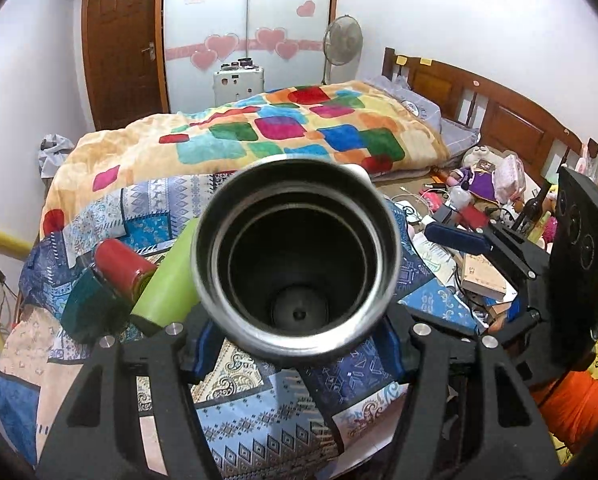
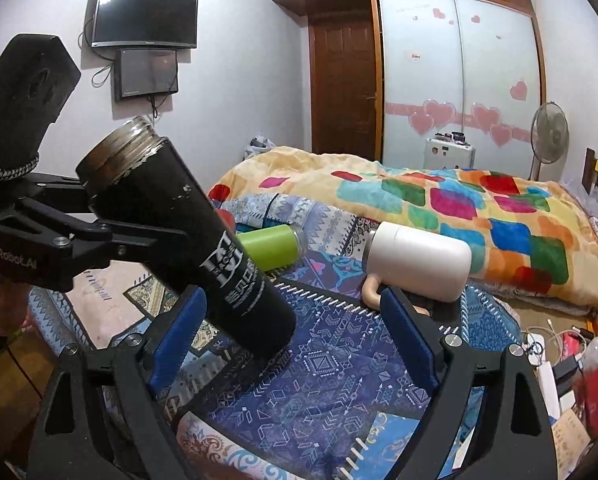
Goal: Flip cup upright
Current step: 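Grasp the black thermos with the left gripper and rotate it upright, then lower the upright black thermos onto the quilt and open the left gripper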
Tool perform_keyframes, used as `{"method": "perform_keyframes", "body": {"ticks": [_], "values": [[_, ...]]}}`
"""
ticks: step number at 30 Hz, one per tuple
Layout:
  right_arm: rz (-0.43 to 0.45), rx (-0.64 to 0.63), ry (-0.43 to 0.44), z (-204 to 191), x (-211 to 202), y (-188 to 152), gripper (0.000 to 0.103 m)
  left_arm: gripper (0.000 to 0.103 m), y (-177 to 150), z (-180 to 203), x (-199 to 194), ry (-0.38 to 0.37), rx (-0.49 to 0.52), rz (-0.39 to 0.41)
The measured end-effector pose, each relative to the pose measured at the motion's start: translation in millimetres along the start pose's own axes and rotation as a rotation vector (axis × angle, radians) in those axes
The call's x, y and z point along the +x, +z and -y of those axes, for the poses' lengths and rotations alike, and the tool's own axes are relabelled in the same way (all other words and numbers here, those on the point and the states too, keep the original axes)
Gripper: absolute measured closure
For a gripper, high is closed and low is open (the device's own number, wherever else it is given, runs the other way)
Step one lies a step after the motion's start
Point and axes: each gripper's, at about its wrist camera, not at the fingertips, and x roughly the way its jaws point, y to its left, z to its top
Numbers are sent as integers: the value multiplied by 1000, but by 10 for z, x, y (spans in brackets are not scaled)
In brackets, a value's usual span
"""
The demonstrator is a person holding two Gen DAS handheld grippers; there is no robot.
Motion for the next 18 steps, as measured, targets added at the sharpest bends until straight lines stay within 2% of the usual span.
{"method": "perform_keyframes", "body": {"ticks": [6,18], "values": [[-1,10,4,35,29,-44,15,40,0,17,134,-1,2,-21],[-5,26,14,57,42,-93,15,39,-63,18,156,7,8,-20]]}}
